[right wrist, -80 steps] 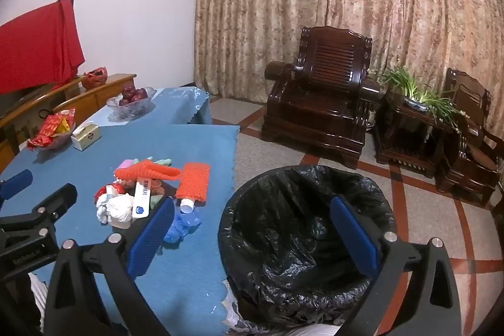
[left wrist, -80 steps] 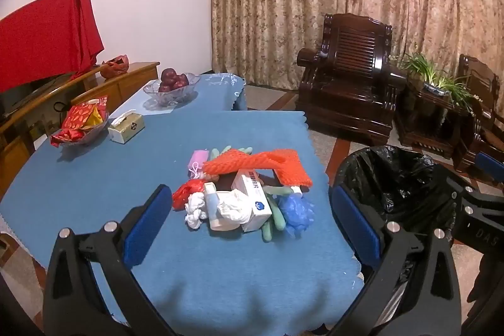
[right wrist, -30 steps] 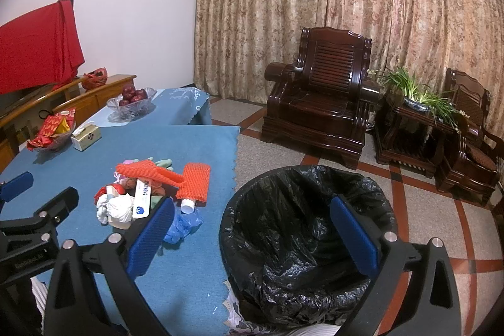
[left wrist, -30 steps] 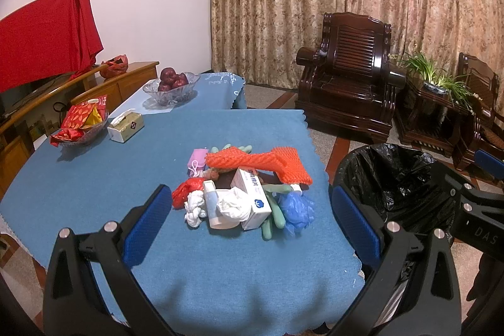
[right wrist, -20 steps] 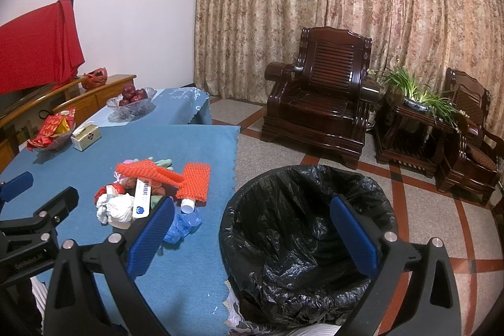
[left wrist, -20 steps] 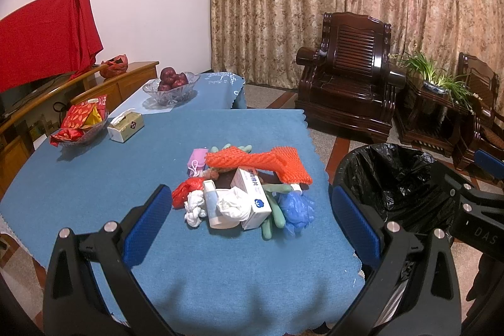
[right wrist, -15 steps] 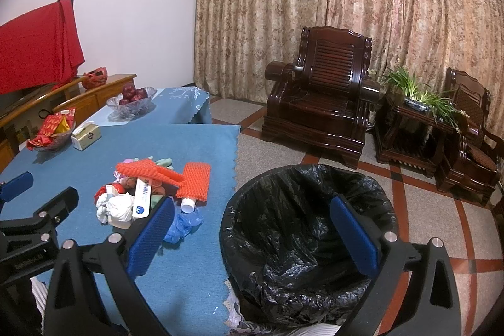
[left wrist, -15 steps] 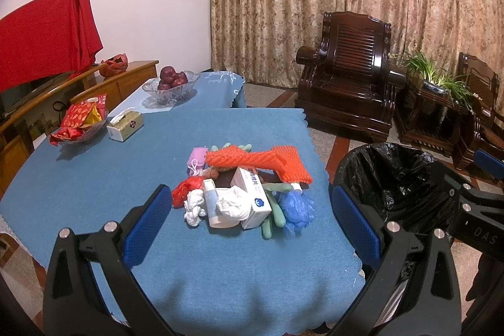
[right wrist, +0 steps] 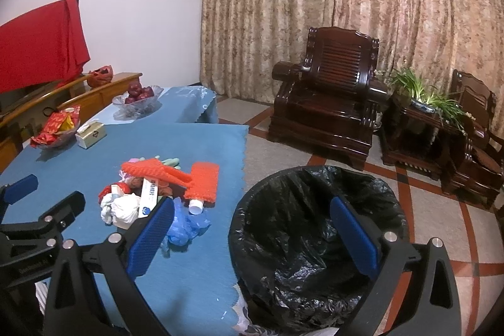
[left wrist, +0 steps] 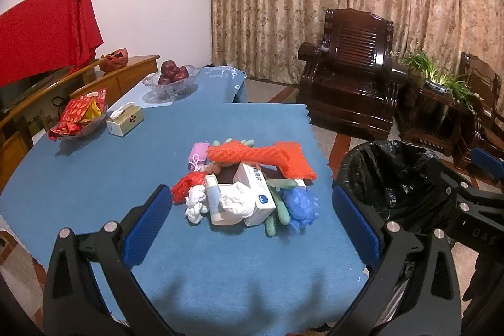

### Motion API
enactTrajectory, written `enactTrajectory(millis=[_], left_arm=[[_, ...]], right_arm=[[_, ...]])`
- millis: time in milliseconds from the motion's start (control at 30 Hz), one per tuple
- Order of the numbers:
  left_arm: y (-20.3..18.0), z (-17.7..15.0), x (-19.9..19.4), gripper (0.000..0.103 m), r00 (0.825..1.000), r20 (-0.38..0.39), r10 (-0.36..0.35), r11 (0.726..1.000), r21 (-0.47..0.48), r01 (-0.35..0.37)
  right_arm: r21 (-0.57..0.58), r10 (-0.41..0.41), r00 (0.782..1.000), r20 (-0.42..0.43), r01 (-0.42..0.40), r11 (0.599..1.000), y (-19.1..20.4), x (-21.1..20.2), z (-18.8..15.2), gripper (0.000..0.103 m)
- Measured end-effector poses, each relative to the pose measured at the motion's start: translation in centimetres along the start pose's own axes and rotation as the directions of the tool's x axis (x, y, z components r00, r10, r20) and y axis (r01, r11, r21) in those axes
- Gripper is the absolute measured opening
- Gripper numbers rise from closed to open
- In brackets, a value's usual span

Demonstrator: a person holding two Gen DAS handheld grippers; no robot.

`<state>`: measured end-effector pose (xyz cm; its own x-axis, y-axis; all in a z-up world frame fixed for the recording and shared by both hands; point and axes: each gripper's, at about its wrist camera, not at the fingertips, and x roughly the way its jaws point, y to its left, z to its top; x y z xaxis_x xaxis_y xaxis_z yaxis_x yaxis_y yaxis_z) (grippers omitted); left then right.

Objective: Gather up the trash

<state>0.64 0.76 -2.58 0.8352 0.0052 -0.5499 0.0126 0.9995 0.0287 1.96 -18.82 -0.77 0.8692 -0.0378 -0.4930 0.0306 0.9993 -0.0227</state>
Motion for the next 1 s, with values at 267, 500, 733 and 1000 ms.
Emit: enactTrajectory(millis=[267,500,733,1000], left_arm=[[1.4,0.0,1.1,0.098,1.000,-0.019,0.018,1.000,-0.013,-0.018],[5.2,-0.8,3.6,0.098,0.997,-0.067,0.029,0.996,-0.080,-0.035],[7.9,-2.1,6.5,0.098,0.992,-0.092,0.081,0.993,-0.078,-0.089],[9.1,-3.2,9.0,0.098,0.991,-0.110,0.071,0.992,-0.093,-0.082]], right_arm=[[-0.017,0.024,1.000,-0.014,-0.024,1.000,1.1,1.3,-0.1,0.097],[-0.055,0.069,0.995,-0.066,-0.073,0.996,3.4,4.8,-1.8,0.087],[-0.086,0.153,0.976,-0.153,-0.167,0.982,6.8,9.5,-4.0,0.064],[-0.111,0.163,0.961,-0.224,-0.191,0.975,8.7,13.9,-5.3,0.051]])
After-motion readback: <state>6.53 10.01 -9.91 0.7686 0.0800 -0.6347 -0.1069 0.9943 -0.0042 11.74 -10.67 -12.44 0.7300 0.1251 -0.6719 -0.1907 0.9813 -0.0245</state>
